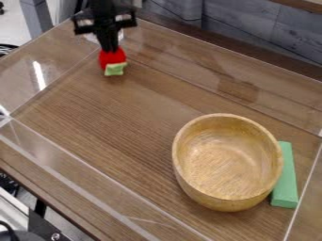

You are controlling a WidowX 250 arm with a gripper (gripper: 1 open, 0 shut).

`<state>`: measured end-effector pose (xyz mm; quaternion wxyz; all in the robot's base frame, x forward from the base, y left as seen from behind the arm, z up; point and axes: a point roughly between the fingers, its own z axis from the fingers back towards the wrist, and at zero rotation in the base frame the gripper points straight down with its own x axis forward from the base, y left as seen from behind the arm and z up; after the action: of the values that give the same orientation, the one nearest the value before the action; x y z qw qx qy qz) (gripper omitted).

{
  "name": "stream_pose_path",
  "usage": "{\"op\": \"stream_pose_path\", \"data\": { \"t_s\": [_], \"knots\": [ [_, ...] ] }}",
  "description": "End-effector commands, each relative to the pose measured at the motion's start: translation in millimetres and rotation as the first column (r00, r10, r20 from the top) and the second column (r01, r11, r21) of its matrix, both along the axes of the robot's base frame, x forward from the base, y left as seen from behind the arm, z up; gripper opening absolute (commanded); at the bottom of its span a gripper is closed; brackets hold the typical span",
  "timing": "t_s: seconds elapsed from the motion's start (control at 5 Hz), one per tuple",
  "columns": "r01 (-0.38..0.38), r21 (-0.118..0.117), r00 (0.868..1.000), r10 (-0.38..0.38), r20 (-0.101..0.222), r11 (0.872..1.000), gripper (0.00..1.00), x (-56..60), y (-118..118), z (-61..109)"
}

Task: Move the red fruit to the left

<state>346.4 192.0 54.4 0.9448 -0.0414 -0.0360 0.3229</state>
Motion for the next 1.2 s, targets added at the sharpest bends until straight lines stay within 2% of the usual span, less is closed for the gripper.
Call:
{"op": "stream_pose_path", "data": {
  "t_s": [0.0,0.2,0.4,0.6,0.8,1.0],
  "knots": [
    [-0.056,0.007,0.998,0.056,0.028,0.998,0.0,2.2,7.4,13.8],
    [-0.108,-0.013,0.994,0.108,0.007,0.994,1.0,1.8,8.9,10.1],
    [-0.116,-0.028,0.993,0.115,-0.01,0.993,1.0,-8.3,-0.4,5.3],
    [-0.114,-0.039,0.993,0.113,-0.016,0.993,0.0,-17.4,-10.7,3.8],
    [-0.116,-0.056,0.993,0.115,-0.023,0.992,0.0,-21.7,-8.4,-2.3],
    [-0.121,-0.073,0.992,0.118,-0.035,0.99,1.0,-25.3,-6.8,-9.4]
  ]
}}
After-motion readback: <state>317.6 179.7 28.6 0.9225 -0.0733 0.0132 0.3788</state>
